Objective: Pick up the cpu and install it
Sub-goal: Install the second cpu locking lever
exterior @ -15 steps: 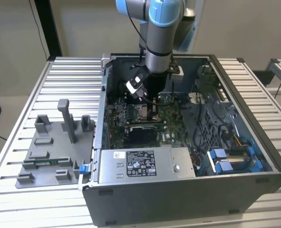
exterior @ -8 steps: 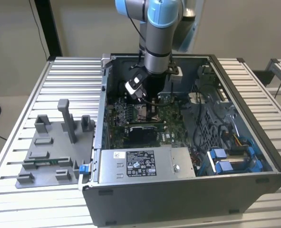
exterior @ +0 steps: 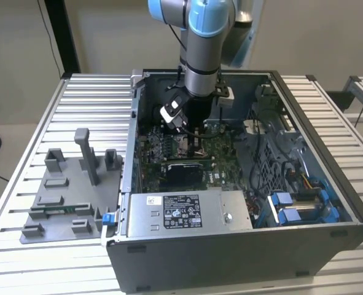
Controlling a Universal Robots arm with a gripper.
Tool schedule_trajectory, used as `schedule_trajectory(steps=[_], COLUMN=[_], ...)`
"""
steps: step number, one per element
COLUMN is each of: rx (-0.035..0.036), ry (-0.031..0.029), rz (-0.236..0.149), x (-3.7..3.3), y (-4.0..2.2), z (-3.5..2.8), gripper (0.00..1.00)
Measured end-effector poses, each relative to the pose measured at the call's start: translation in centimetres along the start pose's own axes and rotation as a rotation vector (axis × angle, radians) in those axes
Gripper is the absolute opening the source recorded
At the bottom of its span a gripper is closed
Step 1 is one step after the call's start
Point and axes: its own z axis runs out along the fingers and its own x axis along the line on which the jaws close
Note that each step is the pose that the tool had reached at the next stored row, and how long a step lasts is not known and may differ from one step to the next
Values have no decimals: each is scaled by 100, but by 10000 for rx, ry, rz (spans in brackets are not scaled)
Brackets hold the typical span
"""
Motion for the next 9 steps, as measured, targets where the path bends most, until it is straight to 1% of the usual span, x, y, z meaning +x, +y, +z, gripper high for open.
schedule_trajectory(steps=[6,7,9], rx=[3,5,0], ry=[-32,-37,-38], rz=[3,6,1], x=[1,1,3], y=[5,14,55], z=[-2,-4,-14], gripper=[0,0,0])
